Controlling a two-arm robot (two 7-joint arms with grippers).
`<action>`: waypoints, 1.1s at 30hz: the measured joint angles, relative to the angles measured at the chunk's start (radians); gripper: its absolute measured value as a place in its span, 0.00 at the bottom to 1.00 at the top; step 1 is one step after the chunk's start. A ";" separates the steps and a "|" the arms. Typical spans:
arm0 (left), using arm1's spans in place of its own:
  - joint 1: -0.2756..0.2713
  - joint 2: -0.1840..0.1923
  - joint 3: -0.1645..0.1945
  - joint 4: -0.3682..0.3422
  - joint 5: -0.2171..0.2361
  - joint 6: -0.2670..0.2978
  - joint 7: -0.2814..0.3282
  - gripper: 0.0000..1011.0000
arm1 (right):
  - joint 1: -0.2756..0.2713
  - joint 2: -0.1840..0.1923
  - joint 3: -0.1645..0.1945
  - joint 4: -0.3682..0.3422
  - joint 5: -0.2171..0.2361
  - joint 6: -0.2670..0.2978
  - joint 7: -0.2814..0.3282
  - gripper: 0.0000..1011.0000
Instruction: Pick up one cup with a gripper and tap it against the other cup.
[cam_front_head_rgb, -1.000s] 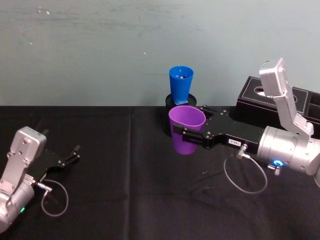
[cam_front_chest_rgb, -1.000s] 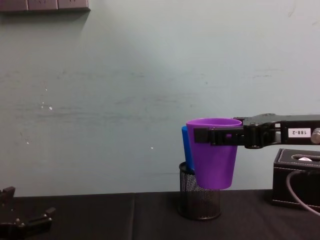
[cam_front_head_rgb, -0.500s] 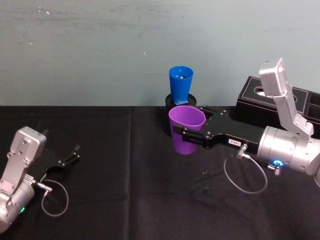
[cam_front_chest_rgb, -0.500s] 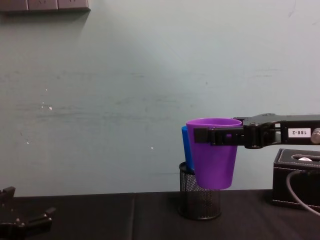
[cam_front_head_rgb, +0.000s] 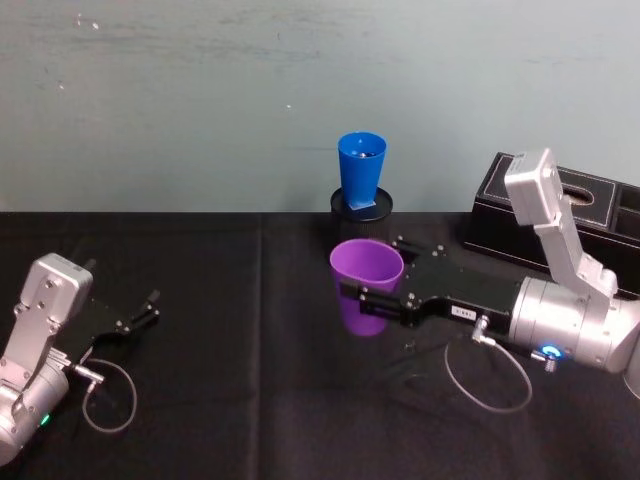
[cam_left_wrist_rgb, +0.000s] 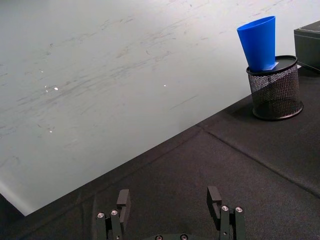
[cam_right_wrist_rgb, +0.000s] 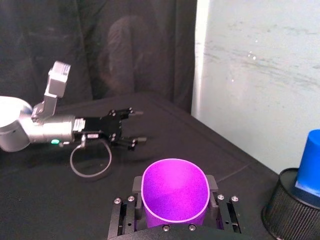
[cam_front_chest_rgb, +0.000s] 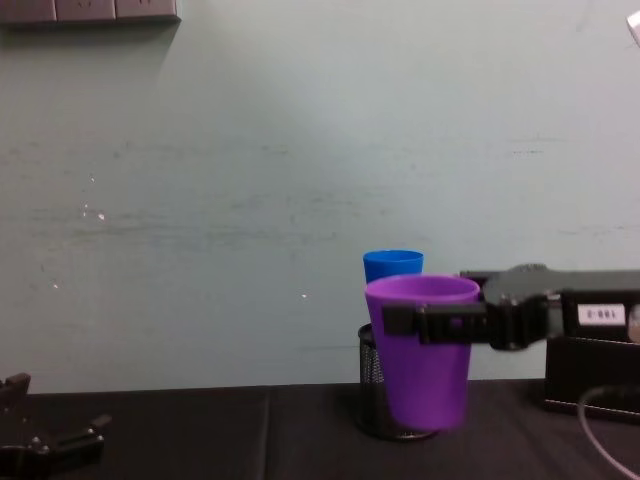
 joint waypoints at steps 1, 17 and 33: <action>0.000 0.000 0.000 0.000 0.000 0.000 0.000 0.99 | -0.003 0.004 -0.002 -0.002 -0.001 -0.003 0.000 0.72; 0.000 0.000 0.000 0.000 0.000 0.000 0.000 0.99 | -0.113 0.038 -0.003 0.001 -0.024 -0.107 -0.011 0.72; 0.000 0.000 0.000 0.000 0.000 0.000 0.000 0.99 | -0.167 -0.010 0.010 0.042 -0.131 -0.201 -0.077 0.72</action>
